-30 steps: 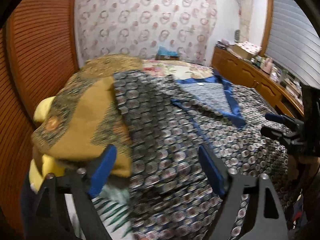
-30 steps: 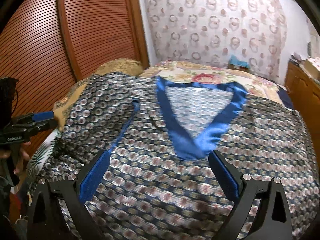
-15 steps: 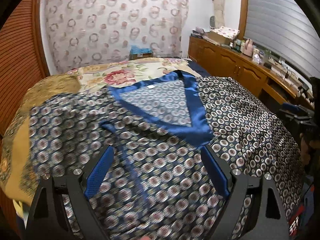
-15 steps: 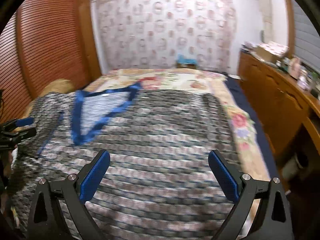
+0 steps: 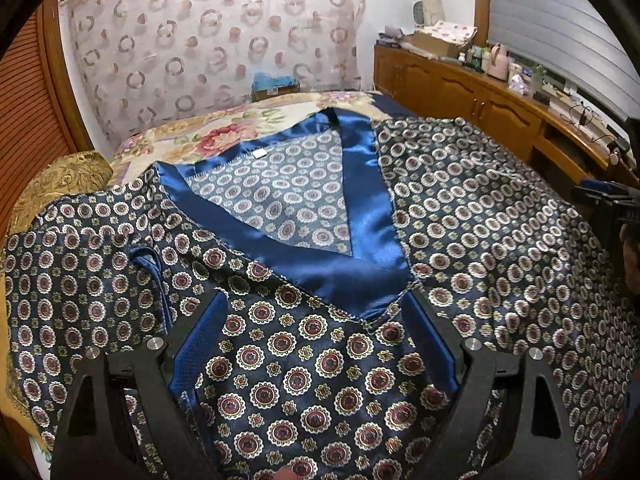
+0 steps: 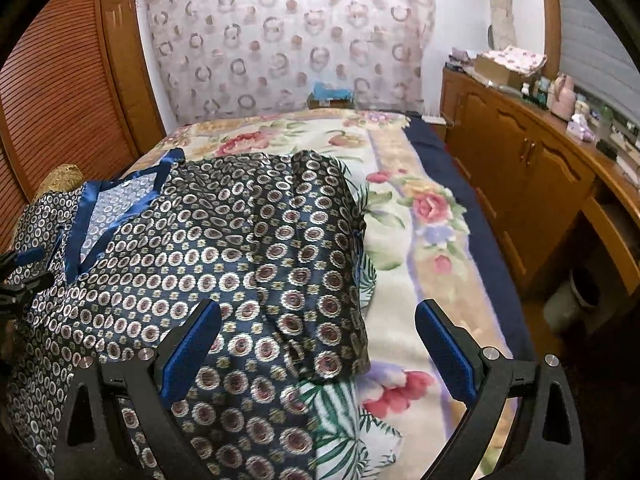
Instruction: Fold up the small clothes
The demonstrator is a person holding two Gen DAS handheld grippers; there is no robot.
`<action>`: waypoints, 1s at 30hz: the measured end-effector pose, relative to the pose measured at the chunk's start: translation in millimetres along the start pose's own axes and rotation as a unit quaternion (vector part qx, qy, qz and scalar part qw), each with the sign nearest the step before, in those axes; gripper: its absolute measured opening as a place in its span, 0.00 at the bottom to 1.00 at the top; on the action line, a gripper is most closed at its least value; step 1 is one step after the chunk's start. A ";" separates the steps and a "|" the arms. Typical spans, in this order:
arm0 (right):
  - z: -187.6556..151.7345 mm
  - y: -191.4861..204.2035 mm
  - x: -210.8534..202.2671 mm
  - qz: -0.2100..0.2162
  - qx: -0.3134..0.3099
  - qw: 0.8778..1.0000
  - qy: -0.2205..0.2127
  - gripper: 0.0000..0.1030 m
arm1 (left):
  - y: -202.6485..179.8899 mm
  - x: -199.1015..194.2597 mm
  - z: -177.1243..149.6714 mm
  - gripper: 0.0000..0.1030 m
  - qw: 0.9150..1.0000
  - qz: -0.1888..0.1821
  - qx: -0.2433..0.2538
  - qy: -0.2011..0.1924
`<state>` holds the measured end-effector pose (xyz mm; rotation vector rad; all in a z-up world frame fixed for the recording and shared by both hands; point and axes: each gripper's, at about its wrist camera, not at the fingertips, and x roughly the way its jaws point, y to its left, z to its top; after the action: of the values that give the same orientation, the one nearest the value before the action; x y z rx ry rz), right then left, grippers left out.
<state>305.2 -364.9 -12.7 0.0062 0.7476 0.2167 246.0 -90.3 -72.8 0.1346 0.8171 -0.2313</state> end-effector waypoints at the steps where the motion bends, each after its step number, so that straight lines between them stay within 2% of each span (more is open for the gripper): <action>1: 1.6 -2.7 2.5 0.004 0.000 1.000 0.004 0.94 | -0.2 2.5 0.1 0.86 1.000 0.001 0.000 0.003; 4: 3.3 -14.3 10.7 0.024 0.006 1.000 0.018 0.92 | -0.5 10.4 -0.8 0.86 1.000 0.006 0.000 0.013; 9: 9.3 -25.3 31.2 0.048 0.019 0.998 0.037 0.78 | -2.1 19.6 -3.2 0.86 1.000 0.002 -0.002 0.030; 14: 8.9 -37.4 36.7 0.058 0.026 0.997 0.050 0.58 | 3.6 21.7 -2.8 0.87 0.999 -0.013 -0.016 0.037; 21: 4.7 -40.7 33.1 0.086 0.039 0.994 0.054 0.42 | 5.9 23.8 -3.2 0.95 0.999 -0.011 -0.023 0.042; 22: 3.9 -40.3 31.1 0.084 0.037 0.994 0.053 0.41 | 6.4 24.7 -3.4 0.98 0.999 -0.009 -0.024 0.044; 24: 2.6 -39.7 27.9 0.077 0.032 0.995 0.050 0.38 | 7.8 26.3 -3.5 1.00 0.998 -0.007 -0.029 0.047; 27: 2.4 -40.1 23.6 0.058 0.026 0.997 0.044 0.17 | 8.0 26.7 -3.5 1.00 0.998 -0.006 -0.029 0.047; 29: 3.1 -39.9 20.9 0.047 0.021 0.998 0.040 0.09 | 8.0 26.8 -3.3 1.00 0.998 -0.007 -0.029 0.047; 30: 3.3 -39.1 19.8 0.045 0.019 0.998 0.038 0.08 | 7.9 26.5 -3.6 1.00 0.998 -0.007 -0.029 0.048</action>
<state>329.2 -398.9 -26.9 0.0672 0.8277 0.2894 263.0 -86.0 -94.4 0.0856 0.9188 -0.2148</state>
